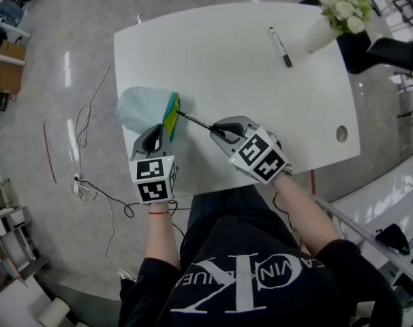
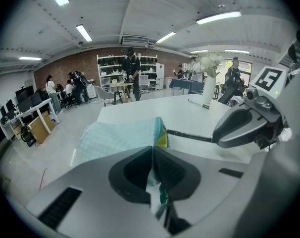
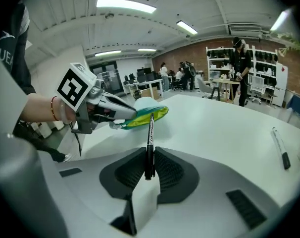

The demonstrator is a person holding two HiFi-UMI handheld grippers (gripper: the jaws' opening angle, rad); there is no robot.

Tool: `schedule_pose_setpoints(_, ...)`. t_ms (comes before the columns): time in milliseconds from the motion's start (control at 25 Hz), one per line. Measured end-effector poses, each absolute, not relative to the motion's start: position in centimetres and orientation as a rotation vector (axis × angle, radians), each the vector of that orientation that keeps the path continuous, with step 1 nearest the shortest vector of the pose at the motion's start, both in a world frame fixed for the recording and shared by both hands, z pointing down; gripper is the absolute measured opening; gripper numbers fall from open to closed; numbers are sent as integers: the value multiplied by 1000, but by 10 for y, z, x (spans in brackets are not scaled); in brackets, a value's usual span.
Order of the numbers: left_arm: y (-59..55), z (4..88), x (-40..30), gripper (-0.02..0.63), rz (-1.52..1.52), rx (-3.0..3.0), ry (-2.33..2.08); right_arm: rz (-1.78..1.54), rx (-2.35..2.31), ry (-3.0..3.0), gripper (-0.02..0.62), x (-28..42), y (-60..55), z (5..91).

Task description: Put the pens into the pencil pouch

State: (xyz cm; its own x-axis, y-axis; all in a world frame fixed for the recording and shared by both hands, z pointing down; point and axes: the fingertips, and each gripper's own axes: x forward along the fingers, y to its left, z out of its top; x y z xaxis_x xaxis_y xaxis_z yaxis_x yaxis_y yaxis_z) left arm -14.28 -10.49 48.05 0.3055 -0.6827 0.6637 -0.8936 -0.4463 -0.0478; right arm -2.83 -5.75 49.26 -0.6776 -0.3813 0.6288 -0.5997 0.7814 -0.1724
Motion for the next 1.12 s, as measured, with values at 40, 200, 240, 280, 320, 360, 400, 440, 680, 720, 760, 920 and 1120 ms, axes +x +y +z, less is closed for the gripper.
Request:
schedule_pose_setpoints(40, -105, 480, -143, 11, 893, 2248, -1417, 491, 700, -2387, 67, -33, -54, 493)
schedule_pose_setpoints(200, -104, 479, -143, 11, 909, 2262, -1408, 481, 610, -2385, 67, -48, -46, 495)
schedule_pose_setpoints(240, -104, 479, -142, 12, 917, 2270, -1406, 484, 592, -2379, 67, -50, -44, 496)
schedule_pose_setpoints(280, -104, 479, -141, 12, 925, 2279, -1403, 487, 579, -2371, 67, -52, -44, 498)
schedule_pose_setpoints(320, -103, 479, -140, 11, 931, 2287, -1398, 492, 570, -2361, 67, -53, -43, 499)
schedule_pose_setpoints(360, -103, 479, -138, 12, 934, 2294, -1391, 497, 564, -2350, 67, -53, -43, 501)
schedule_pose_setpoints(400, -103, 480, -136, 12, 933, 2299, -1382, 504, 559, -2339, 67, -53, -44, 502)
schedule_pose_setpoints(440, -102, 480, -134, 12, 932, 2304, -1373, 510, 552, -2328, 67, -53, -45, 503)
schedule_pose_setpoints(680, -99, 482, -127, 11, 941, 2333, -1319, 504, 516, -2276, 67, -54, -51, 506)
schedule_pose_setpoints(720, -98, 482, -127, 11, 939, 2337, -1309, 502, 513, -2271, 67, -55, -52, 505)
schedule_pose_setpoints(760, -97, 481, -126, 11, 937, 2342, -1298, 499, 512, -2267, 67, -55, -53, 504)
schedule_pose_setpoints(920, -95, 480, -119, 12, 936, 2364, -1260, 489, 500, -2260, 68, -61, -57, 500)
schedule_pose_setpoints(1120, -92, 479, -112, 11, 927, 2385, -1222, 481, 490, -2251, 69, -67, -60, 497)
